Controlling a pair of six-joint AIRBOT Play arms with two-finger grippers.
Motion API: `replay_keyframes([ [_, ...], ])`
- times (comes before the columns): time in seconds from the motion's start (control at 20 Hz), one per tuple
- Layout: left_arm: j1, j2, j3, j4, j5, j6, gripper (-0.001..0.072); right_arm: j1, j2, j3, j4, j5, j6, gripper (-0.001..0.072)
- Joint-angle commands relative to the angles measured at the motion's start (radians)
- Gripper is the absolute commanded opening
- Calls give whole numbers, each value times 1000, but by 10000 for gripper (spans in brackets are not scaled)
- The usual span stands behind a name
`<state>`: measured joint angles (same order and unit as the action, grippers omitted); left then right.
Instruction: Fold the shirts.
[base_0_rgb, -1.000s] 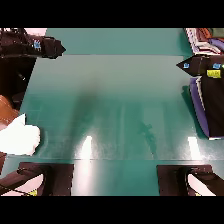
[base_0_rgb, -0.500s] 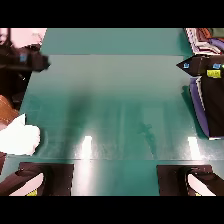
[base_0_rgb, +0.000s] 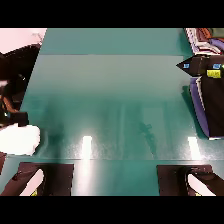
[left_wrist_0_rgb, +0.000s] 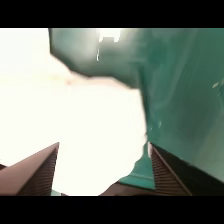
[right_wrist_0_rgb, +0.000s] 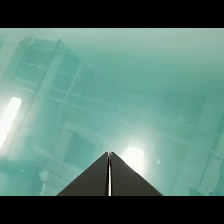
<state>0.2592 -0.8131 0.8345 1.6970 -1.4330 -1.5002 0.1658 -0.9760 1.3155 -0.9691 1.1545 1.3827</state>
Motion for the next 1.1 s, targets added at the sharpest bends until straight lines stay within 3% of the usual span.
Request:
replay_keyframes([
  [0.0,55,14,-171,67,48,-15,644,1,1,0,-1,0,0,15],
  [0.25,55,14,-222,85,63,-58,634,1,0,0,-1,-2,0,15],
  [0.3,55,14,-220,85,61,-67,402,1,0,0,0,-2,0,15],
  [0.35,55,14,-213,84,60,-66,81,1,0,0,0,-3,0,15],
  [0.4,55,14,-199,84,55,-64,30,1,0,0,0,-4,0,15],
  [0.6,55,15,50,37,-9,-67,25,1,3,19,8,-39,0,15],
  [0.75,14,14,398,-119,-49,-64,25,1,2,117,6,-62,0,15],
  [0.9,-132,14,679,-248,-14,-69,24,1,2,224,-2,-114,0,15],
  [1.05,-327,11,790,-250,76,-75,22,1,2,292,-3,-138,0,15],
])
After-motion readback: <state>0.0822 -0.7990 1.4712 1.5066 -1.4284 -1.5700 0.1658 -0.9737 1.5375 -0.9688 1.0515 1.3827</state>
